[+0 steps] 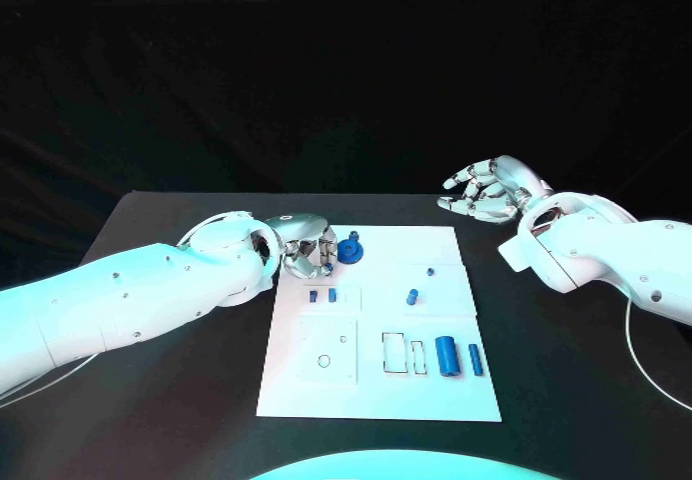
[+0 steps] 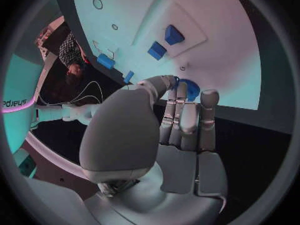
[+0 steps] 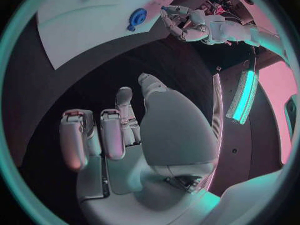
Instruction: Assemble the parts on the task board
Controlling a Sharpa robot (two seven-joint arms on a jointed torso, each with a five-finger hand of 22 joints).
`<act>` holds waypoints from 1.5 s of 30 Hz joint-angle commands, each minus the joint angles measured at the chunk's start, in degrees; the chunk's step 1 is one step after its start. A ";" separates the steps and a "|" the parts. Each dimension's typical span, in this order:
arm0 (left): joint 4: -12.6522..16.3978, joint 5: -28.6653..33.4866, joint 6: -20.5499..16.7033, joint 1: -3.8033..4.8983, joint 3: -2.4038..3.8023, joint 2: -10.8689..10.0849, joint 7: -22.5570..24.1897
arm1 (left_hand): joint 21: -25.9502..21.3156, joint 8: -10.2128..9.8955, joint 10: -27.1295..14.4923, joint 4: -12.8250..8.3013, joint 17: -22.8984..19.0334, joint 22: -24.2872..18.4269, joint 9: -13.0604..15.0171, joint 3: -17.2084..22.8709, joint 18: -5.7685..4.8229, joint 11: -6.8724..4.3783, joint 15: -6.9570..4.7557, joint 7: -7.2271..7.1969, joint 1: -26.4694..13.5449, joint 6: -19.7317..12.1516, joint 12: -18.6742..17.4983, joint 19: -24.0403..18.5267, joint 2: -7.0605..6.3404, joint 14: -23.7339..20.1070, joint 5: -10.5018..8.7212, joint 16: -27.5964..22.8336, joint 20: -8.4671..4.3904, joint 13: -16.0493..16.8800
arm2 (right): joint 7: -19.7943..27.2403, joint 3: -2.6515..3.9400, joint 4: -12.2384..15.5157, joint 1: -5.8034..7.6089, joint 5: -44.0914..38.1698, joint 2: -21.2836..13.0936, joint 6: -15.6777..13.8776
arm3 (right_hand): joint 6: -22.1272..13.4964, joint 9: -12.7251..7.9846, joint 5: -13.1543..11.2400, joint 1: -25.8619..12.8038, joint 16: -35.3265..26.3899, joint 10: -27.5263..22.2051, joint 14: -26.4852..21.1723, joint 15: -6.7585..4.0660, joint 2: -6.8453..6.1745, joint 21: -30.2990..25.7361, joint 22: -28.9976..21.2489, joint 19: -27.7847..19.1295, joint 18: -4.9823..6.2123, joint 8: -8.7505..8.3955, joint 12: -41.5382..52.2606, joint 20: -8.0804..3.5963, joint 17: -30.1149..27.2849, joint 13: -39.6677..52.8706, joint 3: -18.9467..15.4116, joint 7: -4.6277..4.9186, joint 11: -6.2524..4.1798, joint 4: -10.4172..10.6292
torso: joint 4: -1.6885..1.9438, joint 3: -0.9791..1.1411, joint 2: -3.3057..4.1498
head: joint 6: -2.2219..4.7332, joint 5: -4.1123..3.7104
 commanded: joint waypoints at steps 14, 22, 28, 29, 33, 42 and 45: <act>-1.79 0.98 3.36 -0.40 -0.11 0.67 -0.53 | 0.03 -0.39 0.45 -0.01 -0.16 -0.05 0.06 -0.35 -0.63 0.09 -0.01 -0.07 -0.47 0.44 -0.37 0.04 -0.01 0.18 -0.01 0.26 0.06 -0.07 | 0.58 0.01 0.02 -0.06 -0.54 0.04 0.43 | 0.13 -0.08 0.42 -0.32 -0.39 0.23 2.65 -0.56 -0.27 -0.30 12.00 3.64 0.97 0.35 -0.38 -0.45 2.21 -0.36 0.51 0.22 -0.24 0.07 | -0.12 0.03 0.12 | -0.17 0.13; -2.28 1.13 3.59 -0.53 -0.23 1.15 -0.36 | 0.03 -0.39 0.45 -0.01 -0.16 -0.05 0.06 -0.35 -0.63 0.09 -0.01 -0.07 -0.47 0.44 -0.37 0.04 -0.01 0.18 -0.01 0.26 0.06 -0.07 | 0.60 0.01 0.03 -0.06 -0.54 0.03 0.40 | 0.13 -0.08 0.42 -0.32 -0.39 0.23 2.65 -0.56 -0.27 -0.30 12.00 3.64 0.97 0.35 -0.38 -0.45 2.21 -0.36 0.51 0.22 -0.24 0.07 | -0.17 0.01 0.11 | -0.22 0.06; -2.37 1.29 3.71 -0.57 -0.25 1.26 -0.27 | 0.03 -0.39 0.45 -0.01 -0.16 -0.05 0.06 -0.35 -0.63 0.09 -0.01 -0.07 -0.47 0.44 -0.37 0.04 -0.01 0.18 -0.01 0.26 0.06 -0.07 | 0.59 0.01 0.05 -0.07 -0.54 0.00 0.40 | 0.13 -0.08 0.42 -0.32 -0.39 0.23 2.65 -0.56 -0.27 -0.30 12.00 3.64 0.97 0.35 -0.38 -0.45 2.21 -0.36 0.51 0.22 -0.24 0.07 | -0.11 0.04 0.09 | -0.28 0.06; -2.38 1.33 3.73 -0.57 -0.25 1.27 -0.24 | -0.05 -0.43 0.52 -0.02 -0.25 -0.13 0.08 -0.34 -0.61 0.06 -0.02 -0.09 -0.50 0.51 -0.45 -0.05 0.02 0.14 -0.02 0.23 0.06 -0.08 | 0.59 0.01 0.05 -0.07 -0.54 0.00 0.40 | 0.13 -0.08 0.42 -0.32 -0.39 0.23 2.65 -0.56 -0.27 -0.30 12.00 3.64 0.97 0.35 -0.38 -0.45 2.21 -0.36 0.51 0.22 -0.24 0.07 | -0.11 0.04 0.09 | -0.28 0.06; -2.42 1.40 3.88 -0.58 -0.26 1.33 -0.20 | -0.05 -0.44 0.55 -0.04 -0.21 -0.12 0.08 -0.32 -0.61 0.05 -0.03 -0.10 -0.48 0.53 -0.48 -0.05 0.04 0.16 -0.03 0.25 0.07 -0.08 | 0.59 0.01 0.06 -0.07 -0.54 -0.01 0.39 | 0.13 -0.08 0.42 -0.32 -0.39 0.23 2.65 -0.56 -0.27 -0.30 12.00 3.64 0.97 0.35 -0.38 -0.45 2.21 -0.36 0.51 0.22 -0.24 0.07 | -0.10 0.01 0.07 | -0.27 0.05; -2.69 1.43 4.72 -0.58 -0.36 1.59 -0.50 | -0.07 -0.47 0.74 -0.13 -0.20 -0.12 0.13 -0.28 -0.60 0.00 -0.07 -0.13 -0.43 0.71 -0.57 -0.08 0.12 0.18 -0.06 0.25 0.07 -0.07 | 0.62 0.01 0.07 -0.07 -0.54 -0.02 0.38 | 0.13 -0.08 0.42 -0.32 -0.39 0.23 2.65 -0.56 -0.27 -0.30 12.00 3.64 0.97 0.35 -0.38 -0.45 2.21 -0.36 0.51 0.22 -0.24 0.07 | -0.11 -0.02 0.07 | -0.30 0.02; -2.96 1.43 4.90 -0.59 -0.42 1.81 -0.61 | -0.07 -0.47 0.74 -0.13 -0.20 -0.12 0.13 -0.28 -0.60 0.00 -0.07 -0.13 -0.43 0.71 -0.57 -0.08 0.12 0.18 -0.06 0.25 0.07 -0.07 | 0.63 0.01 0.08 -0.07 -0.54 -0.02 0.38 | 0.13 -0.08 0.42 -0.32 -0.39 0.23 2.65 -0.56 -0.27 -0.30 12.00 3.64 0.97 0.35 -0.38 -0.45 2.21 -0.36 0.51 0.22 -0.24 0.07 | -0.11 -0.01 0.08 | -0.31 0.02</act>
